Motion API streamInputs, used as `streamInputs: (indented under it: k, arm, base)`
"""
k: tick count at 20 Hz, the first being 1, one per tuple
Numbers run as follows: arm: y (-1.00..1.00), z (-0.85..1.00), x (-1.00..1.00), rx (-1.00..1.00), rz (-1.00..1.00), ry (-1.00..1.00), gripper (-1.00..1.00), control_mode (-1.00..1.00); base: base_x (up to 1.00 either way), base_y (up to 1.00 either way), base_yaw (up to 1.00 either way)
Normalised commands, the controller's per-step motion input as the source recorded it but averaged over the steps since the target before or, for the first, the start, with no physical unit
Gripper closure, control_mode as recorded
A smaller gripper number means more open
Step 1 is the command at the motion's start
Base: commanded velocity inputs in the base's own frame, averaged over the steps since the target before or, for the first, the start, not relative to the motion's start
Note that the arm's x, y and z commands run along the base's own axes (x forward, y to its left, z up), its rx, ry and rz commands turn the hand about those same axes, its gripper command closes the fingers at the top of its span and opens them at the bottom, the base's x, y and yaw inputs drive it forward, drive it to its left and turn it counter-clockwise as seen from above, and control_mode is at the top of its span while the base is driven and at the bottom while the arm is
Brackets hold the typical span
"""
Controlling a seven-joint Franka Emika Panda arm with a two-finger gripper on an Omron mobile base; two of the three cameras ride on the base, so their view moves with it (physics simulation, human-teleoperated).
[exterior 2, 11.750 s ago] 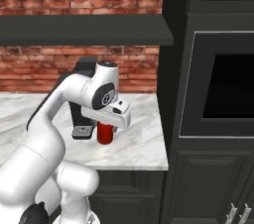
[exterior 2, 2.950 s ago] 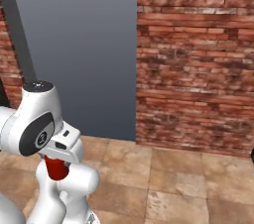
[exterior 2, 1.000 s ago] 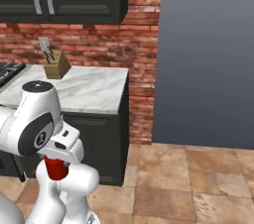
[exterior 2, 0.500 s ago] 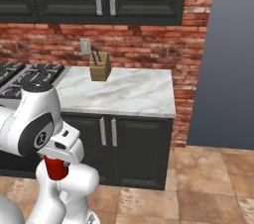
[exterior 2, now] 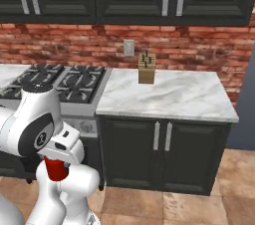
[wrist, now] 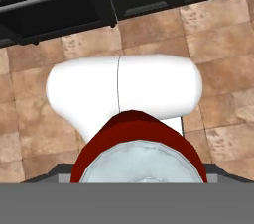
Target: Four empty soda cans are scattered around the kitchen. Gather all the cans and cluster them next to the stove for recycling.
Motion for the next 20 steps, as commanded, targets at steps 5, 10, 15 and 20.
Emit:
streamInputs:
  k: [5,10,15,20]
  arm:
    - [0.0,0.0,0.0,0.0,0.0,0.0,1.0,1.0]
    - [0.0,0.0,0.0,0.0,0.0,0.0,1.0,1.0]
    - [0.0,0.0,0.0,0.0,0.0,0.0,1.0,1.0]
    - [0.0,0.0,0.0,0.0,0.0,0.0,1.0,1.0]
  base:
    - [0.0,1.0,0.0]
    - [0.0,0.92,0.0]
    - [0.0,0.75,0.0]
    - [0.07,0.83,-0.03]
